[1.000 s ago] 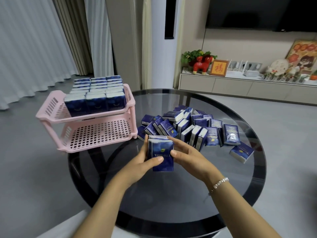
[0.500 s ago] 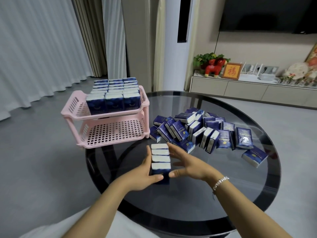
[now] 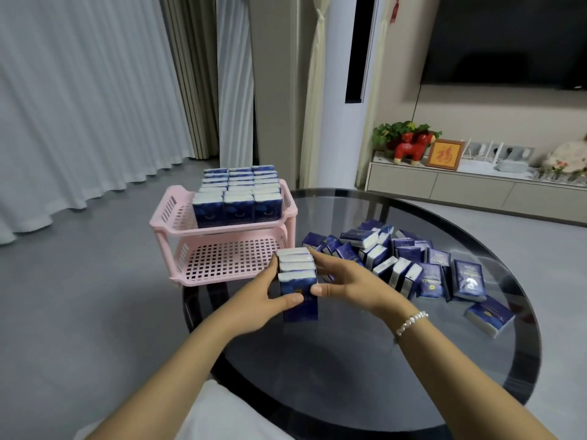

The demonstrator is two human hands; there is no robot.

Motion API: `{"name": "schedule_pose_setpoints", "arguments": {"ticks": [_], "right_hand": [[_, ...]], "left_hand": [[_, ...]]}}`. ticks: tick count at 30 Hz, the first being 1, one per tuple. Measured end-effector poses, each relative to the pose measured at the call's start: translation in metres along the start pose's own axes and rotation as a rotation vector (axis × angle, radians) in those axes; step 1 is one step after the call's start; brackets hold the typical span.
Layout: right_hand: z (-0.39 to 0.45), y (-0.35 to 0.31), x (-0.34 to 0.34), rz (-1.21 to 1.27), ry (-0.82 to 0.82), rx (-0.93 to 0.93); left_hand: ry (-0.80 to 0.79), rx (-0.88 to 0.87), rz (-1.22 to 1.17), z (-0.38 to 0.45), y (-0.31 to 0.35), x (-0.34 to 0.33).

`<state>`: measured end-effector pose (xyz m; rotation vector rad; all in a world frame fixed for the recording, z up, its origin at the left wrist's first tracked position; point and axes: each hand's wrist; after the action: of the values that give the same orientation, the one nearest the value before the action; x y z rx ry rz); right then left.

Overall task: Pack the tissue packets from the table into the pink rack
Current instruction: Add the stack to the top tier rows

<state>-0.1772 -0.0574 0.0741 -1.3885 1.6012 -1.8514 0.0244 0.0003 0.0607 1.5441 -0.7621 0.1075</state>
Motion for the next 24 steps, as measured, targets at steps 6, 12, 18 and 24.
{"name": "schedule_pose_setpoints", "arguments": {"ticks": [6,12,18,24], "right_hand": [[0.03,-0.058,0.011,-0.06,0.0,0.118],[0.076,-0.102,0.017,-0.116,0.017,0.199],[0.132,-0.132,0.023,-0.103,-0.035,0.239],[0.198,-0.154,0.033,-0.074,-0.051,0.223]], "left_hand": [[0.13,-0.067,0.104,-0.025,0.033,0.056],[0.227,-0.064,0.108,-0.043,0.047,0.114],[0.277,-0.091,0.081,-0.05,0.044,0.168],[0.31,-0.055,0.062,-0.038,0.022,0.232]]}}
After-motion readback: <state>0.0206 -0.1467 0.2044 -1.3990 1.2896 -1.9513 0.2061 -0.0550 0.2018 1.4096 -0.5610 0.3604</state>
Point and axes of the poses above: each hand's wrist, its own z-axis towards the middle knuckle, its own x-axis out of the back of the hand, y = z × x, and after that the axes turned 15 degrees about -y, right-handed
